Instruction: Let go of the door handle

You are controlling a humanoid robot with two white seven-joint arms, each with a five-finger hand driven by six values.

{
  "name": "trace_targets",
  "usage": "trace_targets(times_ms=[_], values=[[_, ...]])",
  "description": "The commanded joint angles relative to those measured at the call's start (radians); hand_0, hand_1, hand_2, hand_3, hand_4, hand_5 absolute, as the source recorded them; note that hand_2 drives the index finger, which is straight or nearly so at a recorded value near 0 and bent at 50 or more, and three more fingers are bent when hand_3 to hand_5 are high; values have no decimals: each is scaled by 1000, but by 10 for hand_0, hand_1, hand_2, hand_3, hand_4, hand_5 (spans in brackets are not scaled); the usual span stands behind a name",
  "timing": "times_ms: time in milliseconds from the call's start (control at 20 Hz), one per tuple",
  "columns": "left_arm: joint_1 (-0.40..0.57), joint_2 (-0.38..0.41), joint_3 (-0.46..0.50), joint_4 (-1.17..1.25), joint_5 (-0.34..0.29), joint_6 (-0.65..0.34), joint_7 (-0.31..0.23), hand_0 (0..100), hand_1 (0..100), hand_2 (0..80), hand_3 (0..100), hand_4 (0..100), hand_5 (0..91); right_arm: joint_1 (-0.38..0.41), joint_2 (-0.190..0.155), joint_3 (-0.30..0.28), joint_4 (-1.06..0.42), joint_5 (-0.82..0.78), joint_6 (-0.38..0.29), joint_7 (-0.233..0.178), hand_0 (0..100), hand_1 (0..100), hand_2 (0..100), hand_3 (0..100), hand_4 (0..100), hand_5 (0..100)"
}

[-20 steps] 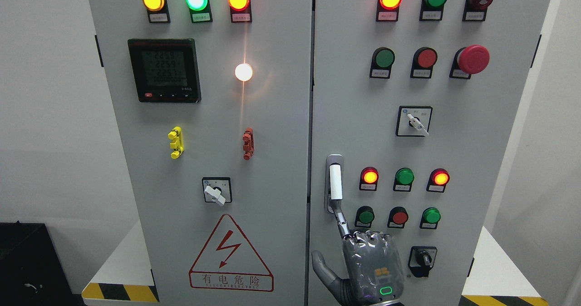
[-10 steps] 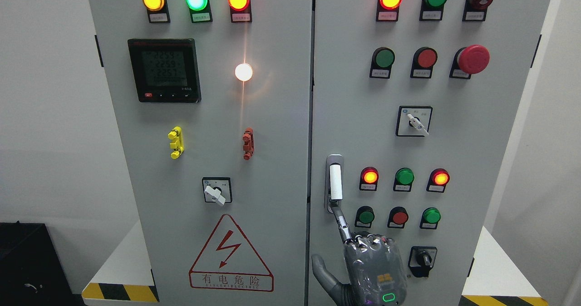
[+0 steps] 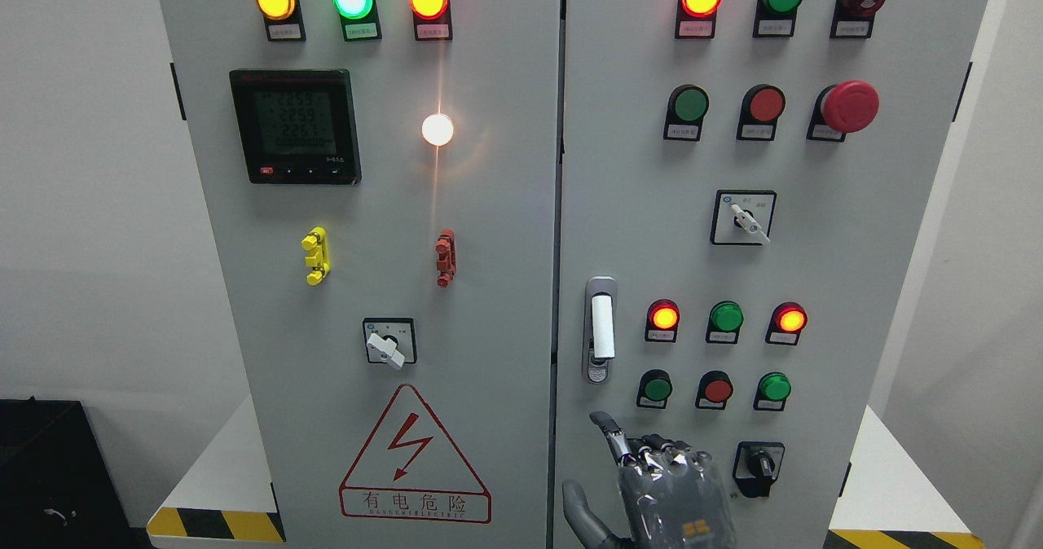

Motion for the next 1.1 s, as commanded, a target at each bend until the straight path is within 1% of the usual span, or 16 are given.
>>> trace_targets(times_ms=[0,100,301,501,651,751,952,1052], values=[[17,0,0,0,-1,-1,0,120,556,0,0,0,0,22,0,-2,-94,-3,0,8,536,262,649,948,877,887],[17,0,0,0,-1,-1,0,120,556,0,0,0,0,21,2,-2,-104,-3,0,11,543,246,708,996,901,900],[17,0,0,2,-1,-1,0,120,556,0,0,0,0,18,3,1,-115,-5,-1,17,526,193,819,1000,954,937],[17,0,0,0,-1,-1,0,120,556,0,0,0,0,11,6,6,-126,-6,-1,31,494,103,916,1000,996,992],[17,0,0,0,-1,-1,0,120,556,0,0,0,0,10,8,6,-135,-9,-1,57,470,17,994,1000,1000,1000],[17,0,0,0,1,-1,0,120,556,0,0,0,0,10,8,6,-141,-26,0,72,462,0,1000,1000,1000,1000],[17,0,0,0,-1,-1,0,120,556,0,0,0,0,4,11,7,-143,-26,6,103,441,0,1000,1000,1000,1000],[17,0,0,0,1,-1,0,120,556,0,0,0,0,-2,11,7,-141,-26,9,108,427,0,1000,1000,1000,1000]])
